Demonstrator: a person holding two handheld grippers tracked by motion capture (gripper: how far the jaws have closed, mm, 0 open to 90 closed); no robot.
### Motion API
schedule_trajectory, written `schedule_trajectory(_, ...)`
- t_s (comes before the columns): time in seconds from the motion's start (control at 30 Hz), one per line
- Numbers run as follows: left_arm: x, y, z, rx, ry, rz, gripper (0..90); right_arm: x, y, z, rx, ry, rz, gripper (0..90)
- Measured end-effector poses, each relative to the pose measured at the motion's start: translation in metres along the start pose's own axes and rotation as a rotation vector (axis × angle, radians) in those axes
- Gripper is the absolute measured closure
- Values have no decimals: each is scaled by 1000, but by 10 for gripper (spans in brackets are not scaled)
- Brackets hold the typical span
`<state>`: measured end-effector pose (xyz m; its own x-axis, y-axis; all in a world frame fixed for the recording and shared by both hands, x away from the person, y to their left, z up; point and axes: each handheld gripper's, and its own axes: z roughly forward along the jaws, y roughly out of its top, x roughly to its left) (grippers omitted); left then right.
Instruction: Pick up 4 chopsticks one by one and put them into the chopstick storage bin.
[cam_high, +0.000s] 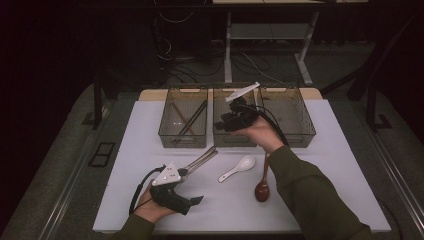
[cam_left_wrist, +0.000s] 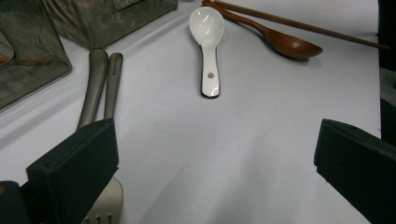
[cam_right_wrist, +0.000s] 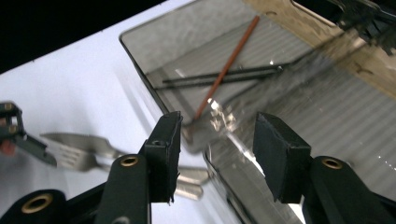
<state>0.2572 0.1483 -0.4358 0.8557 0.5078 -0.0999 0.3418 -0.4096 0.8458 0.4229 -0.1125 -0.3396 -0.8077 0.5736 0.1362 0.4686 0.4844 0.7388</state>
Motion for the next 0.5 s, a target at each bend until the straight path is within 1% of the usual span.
schedule_trajectory(0.13,0,0,0,2,0,2,0,-4,-14,-12,-7,-8,1,497)
schedule_trajectory(0.2,0,0,0,4,1,2,0,-5,-20,-18,-11,-8,8,491)
schedule_trajectory(0.23,1,0,0,9,-1,8,0,-5,-23,-21,-12,-9,2,490)
schedule_trajectory(0.27,1,0,0,4,0,1,0,-6,-26,-24,-15,-14,3,487)
schedule_trajectory(0.5,1,-1,1,10,-1,7,0,-9,-47,-42,-29,-27,8,480)
